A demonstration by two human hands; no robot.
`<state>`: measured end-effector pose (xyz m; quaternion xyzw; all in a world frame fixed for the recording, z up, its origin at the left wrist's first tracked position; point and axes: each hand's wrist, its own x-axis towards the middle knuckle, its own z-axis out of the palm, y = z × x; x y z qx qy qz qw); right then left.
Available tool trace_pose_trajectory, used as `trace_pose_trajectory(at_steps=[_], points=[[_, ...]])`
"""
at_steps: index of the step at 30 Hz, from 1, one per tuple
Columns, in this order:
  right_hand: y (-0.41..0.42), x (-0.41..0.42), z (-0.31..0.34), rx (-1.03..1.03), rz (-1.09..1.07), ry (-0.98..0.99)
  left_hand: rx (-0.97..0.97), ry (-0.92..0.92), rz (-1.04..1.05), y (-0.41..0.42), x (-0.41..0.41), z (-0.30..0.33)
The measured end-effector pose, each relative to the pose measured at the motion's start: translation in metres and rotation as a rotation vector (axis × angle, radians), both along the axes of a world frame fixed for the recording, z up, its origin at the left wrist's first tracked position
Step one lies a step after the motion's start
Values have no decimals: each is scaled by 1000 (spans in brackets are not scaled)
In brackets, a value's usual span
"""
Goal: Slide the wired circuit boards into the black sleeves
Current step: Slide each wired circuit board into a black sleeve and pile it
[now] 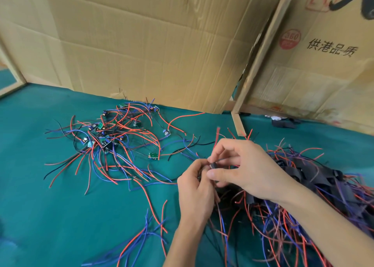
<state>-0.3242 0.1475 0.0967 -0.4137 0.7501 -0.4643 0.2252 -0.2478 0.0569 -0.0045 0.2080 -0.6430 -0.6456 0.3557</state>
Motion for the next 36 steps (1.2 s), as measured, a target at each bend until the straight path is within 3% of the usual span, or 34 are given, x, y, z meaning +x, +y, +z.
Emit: trace_pose_trajectory(at_steps=[5,9,12,15,20,24,30,36], points=[[10,4,12,-182,-158,13,41,-19,19,1,-2,0],[14,-1,37,-492,-450,195,63,-24,15,4,-1,1],[-1,5,43,-618,-481,309,45,-37,25,3,-2,-1],[-21,11,37,-602,-432,437,37,-36,33,3,-2,-1],[-33,2,12,-427,-398,487,12,-19,43,3,-3,-2],[-27,-1,-10,-412,-416,378,-62,19,59,2,-3,0],[-29,-2,-25,-400,-470,38,-25,120,33,1,2,8],[-20,-15,-19,-342,-540,-52,50,104,-135,4,2,11]])
